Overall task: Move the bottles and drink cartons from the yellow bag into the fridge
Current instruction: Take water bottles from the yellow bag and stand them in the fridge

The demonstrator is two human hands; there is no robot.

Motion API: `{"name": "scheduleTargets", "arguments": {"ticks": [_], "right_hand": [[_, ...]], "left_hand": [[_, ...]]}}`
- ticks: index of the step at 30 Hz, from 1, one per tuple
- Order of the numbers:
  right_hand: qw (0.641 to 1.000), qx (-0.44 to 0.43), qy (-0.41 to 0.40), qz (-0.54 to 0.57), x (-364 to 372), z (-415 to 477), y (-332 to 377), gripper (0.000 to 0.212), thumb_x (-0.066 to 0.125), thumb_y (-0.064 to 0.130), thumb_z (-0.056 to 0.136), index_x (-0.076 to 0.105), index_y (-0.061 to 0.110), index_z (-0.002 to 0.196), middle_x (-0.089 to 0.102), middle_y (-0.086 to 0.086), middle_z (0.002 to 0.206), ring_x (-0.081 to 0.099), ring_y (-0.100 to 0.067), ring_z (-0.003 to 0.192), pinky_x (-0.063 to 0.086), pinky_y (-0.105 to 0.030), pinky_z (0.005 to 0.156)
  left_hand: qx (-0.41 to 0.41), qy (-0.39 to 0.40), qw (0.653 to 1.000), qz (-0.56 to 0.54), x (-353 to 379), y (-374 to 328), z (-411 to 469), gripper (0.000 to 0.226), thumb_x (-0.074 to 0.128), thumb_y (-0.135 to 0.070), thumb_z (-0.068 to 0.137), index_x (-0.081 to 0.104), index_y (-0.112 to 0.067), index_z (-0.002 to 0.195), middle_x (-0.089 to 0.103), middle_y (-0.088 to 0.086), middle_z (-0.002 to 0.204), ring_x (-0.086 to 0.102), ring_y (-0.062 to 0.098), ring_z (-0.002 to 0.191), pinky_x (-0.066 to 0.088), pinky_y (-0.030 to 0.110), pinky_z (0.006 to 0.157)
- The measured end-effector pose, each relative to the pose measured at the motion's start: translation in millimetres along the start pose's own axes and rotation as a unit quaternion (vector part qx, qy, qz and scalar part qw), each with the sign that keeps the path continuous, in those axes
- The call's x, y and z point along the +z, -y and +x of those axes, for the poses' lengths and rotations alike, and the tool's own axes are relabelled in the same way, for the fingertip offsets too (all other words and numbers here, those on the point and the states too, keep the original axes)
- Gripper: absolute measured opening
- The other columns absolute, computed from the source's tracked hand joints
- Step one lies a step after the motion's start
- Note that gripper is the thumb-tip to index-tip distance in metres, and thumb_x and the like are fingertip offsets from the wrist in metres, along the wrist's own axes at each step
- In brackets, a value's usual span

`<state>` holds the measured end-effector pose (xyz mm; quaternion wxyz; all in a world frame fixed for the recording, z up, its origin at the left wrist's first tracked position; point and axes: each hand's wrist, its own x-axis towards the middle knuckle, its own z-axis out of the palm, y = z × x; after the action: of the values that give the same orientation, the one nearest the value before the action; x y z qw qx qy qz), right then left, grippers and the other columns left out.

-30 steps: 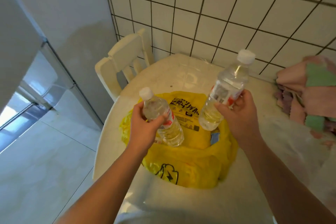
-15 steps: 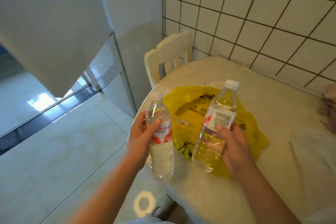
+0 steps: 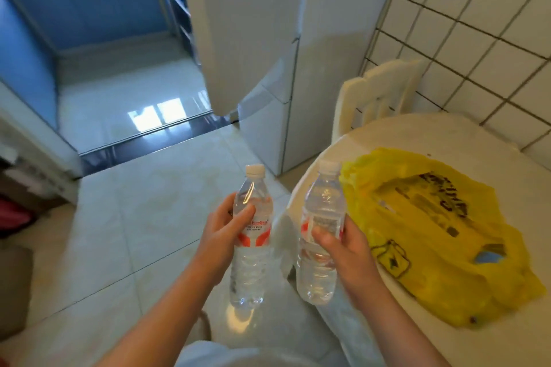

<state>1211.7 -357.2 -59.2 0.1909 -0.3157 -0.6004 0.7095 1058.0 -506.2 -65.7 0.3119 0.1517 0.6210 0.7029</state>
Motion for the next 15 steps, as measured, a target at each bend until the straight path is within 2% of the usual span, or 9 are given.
{"name": "scheduleTargets", "arguments": {"ticks": [5, 8, 12, 15], "right_hand": [[0.998, 0.007, 0.049, -0.031, 106.4, 35.5, -4.6, 0.036, 0.079, 0.022, 0.079, 0.064, 0.018, 0.112, 0.075, 0.003, 0.095, 0.072, -0.013, 0.087, 0.054, -0.022, 0.068], [0.997, 0.006, 0.056, -0.05, 180.6, 58.3, -7.9, 0.043, 0.082, 0.033, 0.074, 0.065, 0.022, 0.111, 0.075, 0.003, 0.099, 0.072, -0.015, 0.091, 0.055, -0.031, 0.077], [0.994, -0.003, 0.08, -0.073, 268.5, 91.5, -12.8, 0.052, 0.077, 0.044, 0.068, 0.064, 0.025, 0.114, 0.074, 0.002, 0.103, 0.071, -0.017, 0.095, 0.058, -0.038, 0.084], [0.992, -0.005, 0.099, -0.074, 324.9, 115.6, -10.7, 0.061, 0.078, 0.052, 0.064, 0.063, 0.025, 0.116, 0.073, 0.001, 0.106, 0.071, -0.018, 0.097, 0.058, -0.037, 0.085]], "left_hand": [[0.027, -0.046, 0.999, 0.004, -102.2, -22.8, 21.4, 0.059, 0.069, -0.047, 0.068, 0.064, -0.011, 0.115, 0.073, 0.008, 0.093, 0.071, 0.026, 0.084, 0.057, 0.031, 0.071], [0.035, -0.07, 0.997, 0.01, -174.8, -40.9, 36.4, 0.064, 0.069, -0.049, 0.067, 0.062, -0.012, 0.119, 0.073, 0.009, 0.099, 0.071, 0.027, 0.09, 0.057, 0.033, 0.074], [0.051, -0.1, 0.993, 0.019, -259.3, -61.2, 56.0, 0.06, 0.067, -0.05, 0.069, 0.062, -0.014, 0.117, 0.073, 0.006, 0.098, 0.072, 0.026, 0.089, 0.058, 0.029, 0.07], [0.056, -0.12, 0.991, 0.02, -309.9, -75.6, 71.3, 0.061, 0.066, -0.05, 0.07, 0.062, -0.014, 0.119, 0.073, 0.007, 0.101, 0.072, 0.027, 0.091, 0.058, 0.03, 0.072]]}}
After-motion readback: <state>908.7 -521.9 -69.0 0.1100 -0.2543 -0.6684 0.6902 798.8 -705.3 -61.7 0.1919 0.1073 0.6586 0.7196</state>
